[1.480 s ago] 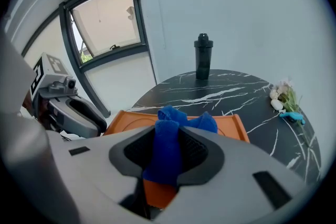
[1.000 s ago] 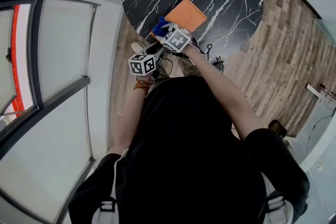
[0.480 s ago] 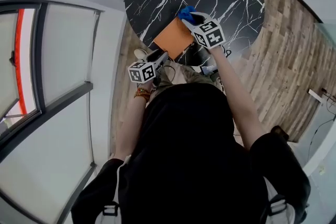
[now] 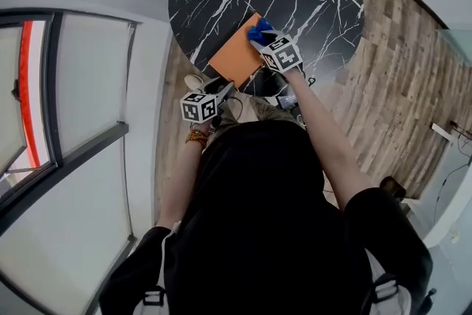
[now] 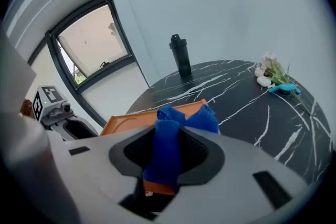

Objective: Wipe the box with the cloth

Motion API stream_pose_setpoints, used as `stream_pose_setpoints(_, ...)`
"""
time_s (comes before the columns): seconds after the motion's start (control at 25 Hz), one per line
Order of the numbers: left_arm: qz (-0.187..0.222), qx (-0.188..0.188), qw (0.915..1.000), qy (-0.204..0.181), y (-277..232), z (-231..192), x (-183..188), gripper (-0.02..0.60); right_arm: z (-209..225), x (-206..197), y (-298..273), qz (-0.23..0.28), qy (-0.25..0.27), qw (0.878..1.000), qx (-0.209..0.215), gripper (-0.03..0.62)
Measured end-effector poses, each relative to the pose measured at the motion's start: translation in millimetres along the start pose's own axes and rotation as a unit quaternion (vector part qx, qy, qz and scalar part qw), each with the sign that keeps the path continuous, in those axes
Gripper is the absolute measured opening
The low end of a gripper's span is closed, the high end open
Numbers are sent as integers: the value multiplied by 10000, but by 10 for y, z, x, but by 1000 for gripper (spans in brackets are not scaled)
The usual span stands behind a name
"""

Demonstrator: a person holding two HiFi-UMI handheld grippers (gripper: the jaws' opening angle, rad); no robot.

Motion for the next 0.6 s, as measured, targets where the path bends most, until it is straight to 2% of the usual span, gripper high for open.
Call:
stream_pose_setpoints(0.16,97,61,9998,136,-6,20,-15,181,-244,-16,-89,-124,-3,9993,360,117)
stream_pose_setpoints(0.28,93,61,9998,171,-17,26,-20,181,-390,-27,-156,-55,7,9992,402,117)
stream_pose_setpoints(0.4,116,24,9997,214,-11,22,-23,181,-574,-48,-222,-124,477,9975,503,117)
stream_pose_setpoints(0.52,128,5,9997,222,-3,24,-24,181,-952,-134,-335,-482,1159,9883,869,117)
stream_pose_setpoints(0.6,137,-9,9996,231,-6,29,-23,181,-1197,-175,-429,-670,1261,9827,1179,117)
Point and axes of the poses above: the fingertips, and each gripper's own axes: y backward along the fingers, z to its right, x out of its top, the point moved 4 cm from there along y, backward along the fingers, and after that the axes turned 4 degrees about x, right-handed, at the moved point
